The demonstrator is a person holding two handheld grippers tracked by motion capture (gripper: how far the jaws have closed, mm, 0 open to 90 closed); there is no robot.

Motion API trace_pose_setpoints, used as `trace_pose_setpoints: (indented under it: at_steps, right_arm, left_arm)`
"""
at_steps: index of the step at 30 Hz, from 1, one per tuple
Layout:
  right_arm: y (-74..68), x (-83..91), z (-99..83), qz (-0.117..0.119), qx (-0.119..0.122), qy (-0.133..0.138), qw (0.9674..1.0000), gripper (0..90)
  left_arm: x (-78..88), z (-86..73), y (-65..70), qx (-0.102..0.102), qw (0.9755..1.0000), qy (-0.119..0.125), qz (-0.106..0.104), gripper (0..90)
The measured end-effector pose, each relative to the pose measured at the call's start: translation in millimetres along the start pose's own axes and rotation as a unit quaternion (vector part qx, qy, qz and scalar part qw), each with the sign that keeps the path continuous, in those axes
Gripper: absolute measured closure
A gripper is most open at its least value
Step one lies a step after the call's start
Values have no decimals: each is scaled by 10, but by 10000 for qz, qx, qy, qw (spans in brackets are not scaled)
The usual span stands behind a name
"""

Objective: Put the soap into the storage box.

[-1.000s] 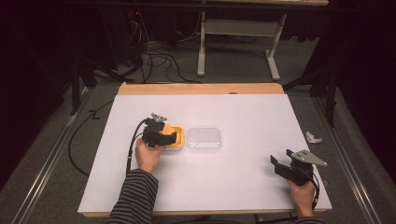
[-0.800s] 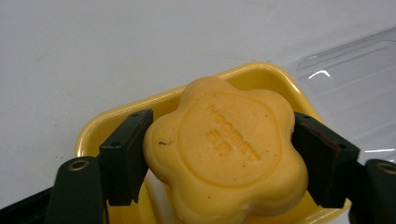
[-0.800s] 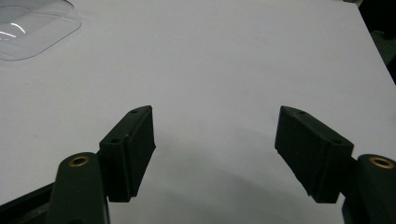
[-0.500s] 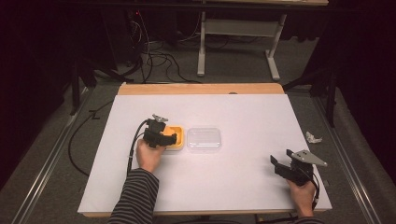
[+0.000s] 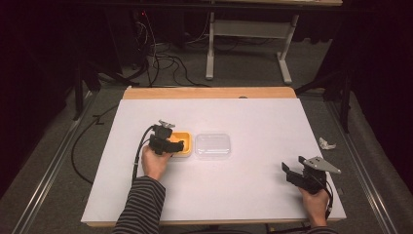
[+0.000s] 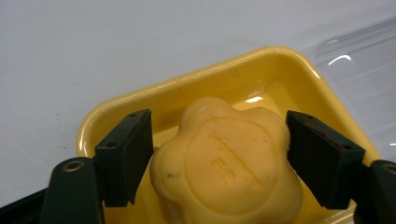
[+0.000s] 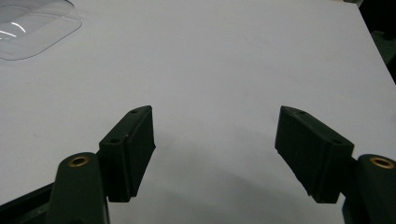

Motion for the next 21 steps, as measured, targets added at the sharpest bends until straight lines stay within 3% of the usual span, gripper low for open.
trace_pose_setpoints:
  at_steps: [6, 21]
  right_arm:
    - [1, -1, 1, 3, 13, 3, 10000, 289]
    - [2, -2, 1, 11, 12, -6, 10000, 288]
  left_arm:
    - [62, 6, -15, 2, 10000, 70, -23, 218]
    - [421, 4, 100, -353, 9977, 525, -244, 214]
Point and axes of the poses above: each handheld gripper's, and its own axes: x roughly backward along the jaws, z roughly out of its top, y roughly to its right, the point moved 3 cm from there along -x, roughly forward along the jaws, and after that the axes turned 10 degrees about x, right-handed, at the moved point
